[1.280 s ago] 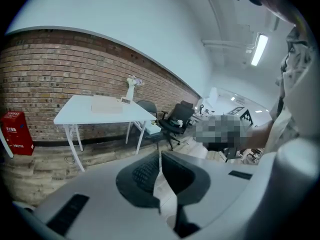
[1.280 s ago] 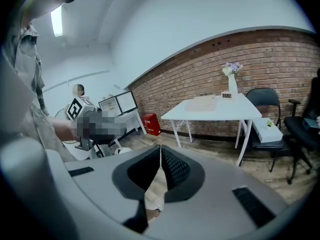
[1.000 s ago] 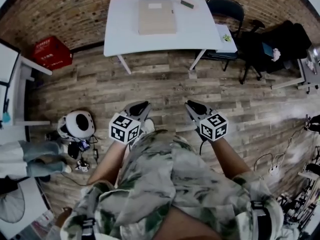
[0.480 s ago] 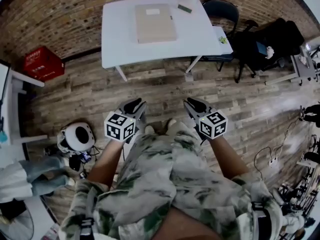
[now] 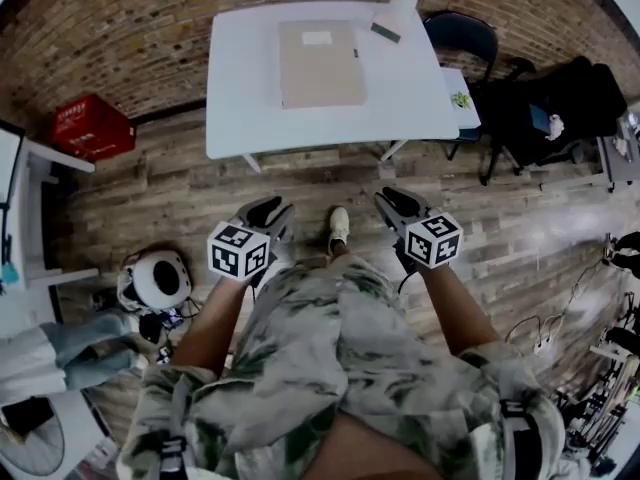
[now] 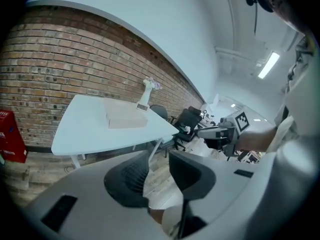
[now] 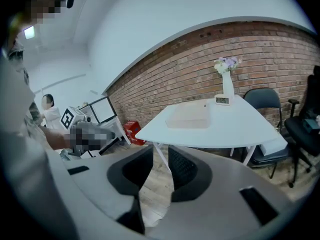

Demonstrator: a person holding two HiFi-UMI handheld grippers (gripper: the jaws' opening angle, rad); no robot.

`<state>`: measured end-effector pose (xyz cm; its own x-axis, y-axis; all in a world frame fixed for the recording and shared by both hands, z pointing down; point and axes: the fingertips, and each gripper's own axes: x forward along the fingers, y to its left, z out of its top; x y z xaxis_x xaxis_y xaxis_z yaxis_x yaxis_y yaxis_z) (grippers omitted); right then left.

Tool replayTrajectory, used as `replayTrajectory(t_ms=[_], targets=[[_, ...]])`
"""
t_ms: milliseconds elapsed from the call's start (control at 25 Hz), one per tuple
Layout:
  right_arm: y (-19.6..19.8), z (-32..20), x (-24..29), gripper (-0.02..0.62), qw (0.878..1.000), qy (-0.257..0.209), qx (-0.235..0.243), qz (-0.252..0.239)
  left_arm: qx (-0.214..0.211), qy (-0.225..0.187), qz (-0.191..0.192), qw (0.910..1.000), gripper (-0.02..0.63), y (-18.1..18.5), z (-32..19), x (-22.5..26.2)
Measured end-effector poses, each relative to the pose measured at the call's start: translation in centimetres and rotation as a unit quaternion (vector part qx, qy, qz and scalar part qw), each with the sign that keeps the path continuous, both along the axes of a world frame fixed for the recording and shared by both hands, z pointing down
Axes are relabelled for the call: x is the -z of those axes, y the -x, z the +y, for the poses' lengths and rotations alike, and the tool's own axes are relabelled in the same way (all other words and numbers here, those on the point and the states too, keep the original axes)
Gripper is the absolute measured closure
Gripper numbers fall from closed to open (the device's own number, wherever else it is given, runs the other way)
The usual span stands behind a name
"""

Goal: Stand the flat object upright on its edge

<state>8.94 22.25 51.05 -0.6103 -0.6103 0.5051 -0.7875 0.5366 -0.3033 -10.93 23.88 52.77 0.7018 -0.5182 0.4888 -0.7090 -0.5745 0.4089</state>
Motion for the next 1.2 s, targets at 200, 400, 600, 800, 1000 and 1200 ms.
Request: replayTrajectory(t_ms=[200, 400, 600, 800, 1000, 1200], targets=[[-1.5, -8.2, 0.2, 0.477, 1.000, 0.007, 0.020, -0.013, 0.023, 0.008, -0.007, 0.9997, 0.486, -1.2, -7.1, 0.3], [-3.6, -14.7, -0.4, 0.476, 0.999, 0.023, 0.033, -0.028, 0.041, 0.009, -0.012, 0.9990, 0.486, -3.4, -13.1, 1.1], [-5.4, -19.4, -1.7, 0.472, 0.997, 0.048, 0.045, -0.051, 0.066, 0.019, -0.016, 0.9975, 0.486, -4.7, -17.1, 0.7], [-6.6, -24.1, -3.1, 0.472, 0.994, 0.068, 0.051, -0.072, 0.091, 0.028, -0.016, 0.9954, 0.486, -5.0, -20.8, 0.0], [-6.7, -28.1, -4.0, 0.465, 0.991, 0.087, 0.055, -0.083, 0.095, 0.040, -0.013, 0.9946, 0.482, -4.5, -24.4, -0.6], [-5.5, -33.1, -5.1, 0.456, 0.988, 0.112, 0.045, -0.095, 0.100, 0.046, -0.002, 0.9939, 0.478, -2.5, -29.9, -1.4]])
